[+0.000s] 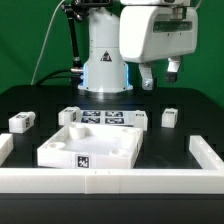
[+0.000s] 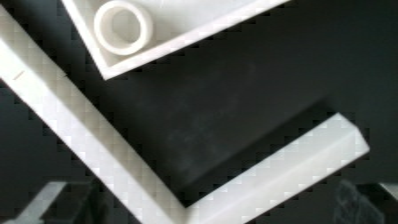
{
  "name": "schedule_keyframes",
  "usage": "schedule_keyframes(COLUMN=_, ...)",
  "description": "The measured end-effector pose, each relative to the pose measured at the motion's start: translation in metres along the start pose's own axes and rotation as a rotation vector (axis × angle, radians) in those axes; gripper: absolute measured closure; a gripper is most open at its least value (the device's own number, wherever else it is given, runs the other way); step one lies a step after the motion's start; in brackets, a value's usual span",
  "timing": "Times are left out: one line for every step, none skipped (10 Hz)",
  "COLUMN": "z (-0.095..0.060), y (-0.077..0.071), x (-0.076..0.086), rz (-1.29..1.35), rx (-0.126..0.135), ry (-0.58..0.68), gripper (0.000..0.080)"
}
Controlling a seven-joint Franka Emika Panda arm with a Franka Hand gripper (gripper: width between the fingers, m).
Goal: Assemble one leg
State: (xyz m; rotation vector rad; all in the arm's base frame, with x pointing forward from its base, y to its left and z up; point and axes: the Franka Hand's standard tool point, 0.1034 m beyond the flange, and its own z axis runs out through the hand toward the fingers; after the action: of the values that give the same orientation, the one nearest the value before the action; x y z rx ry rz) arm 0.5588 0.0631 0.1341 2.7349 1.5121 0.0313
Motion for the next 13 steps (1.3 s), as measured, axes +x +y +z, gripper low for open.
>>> schedule_keyframes(z=0.008, y=-0.005, x=-0.011, rz=-0.043, rx=0.019, ry=-0.015, gripper=0.0150)
schedule_keyframes(z=0.011, y=-0.006, x=-0.017, rz=-0.065, rx=0.035, ry=-0.026, gripper=0.0150)
schedule_keyframes(z=0.017, y=-0.007, x=-0.025, rz=-0.077, rx=0.050, ry=-0.035, gripper=0.0150)
schedule_keyframes(z=0.023, y=-0.009, x=-0.035, rz=-0.064, rx=0.062, ry=-0.042, gripper=0.0150)
schedule_keyframes(z=0.030, y=-0.012, x=-0.044, rz=-0.049, rx=0.067, ry=-0.045, gripper=0.0150)
schedule_keyframes(z=0.030, y=-0.013, x=-0.044, rz=-0.051, rx=0.069, ry=-0.047, gripper=0.0150)
schedule_keyframes(z=0.030, y=-0.013, x=-0.045, rz=-0.050, rx=0.069, ry=-0.047, gripper=0.0150)
schedule_keyframes(z=0.030, y=-0.013, x=-0.045, rz=-0.050, rx=0.069, ry=-0.048, gripper=0.0150)
schedule_keyframes(z=0.031, y=-0.012, x=-0.046, rz=-0.077, rx=0.071, ry=-0.047, gripper=0.0150)
schedule_keyframes(z=0.037, y=-0.010, x=-0.056, rz=-0.157, rx=0.069, ry=-0.039, gripper=0.0150)
schedule_keyframes(z=0.046, y=-0.014, x=-0.070, rz=-0.212, rx=0.065, ry=-0.030, gripper=0.0150)
schedule_keyframes(z=0.057, y=-0.021, x=-0.083, rz=-0.273, rx=0.059, ry=-0.021, gripper=0.0150)
schedule_keyframes(z=0.067, y=-0.030, x=-0.096, rz=-0.301, rx=0.083, ry=-0.028, gripper=0.0150)
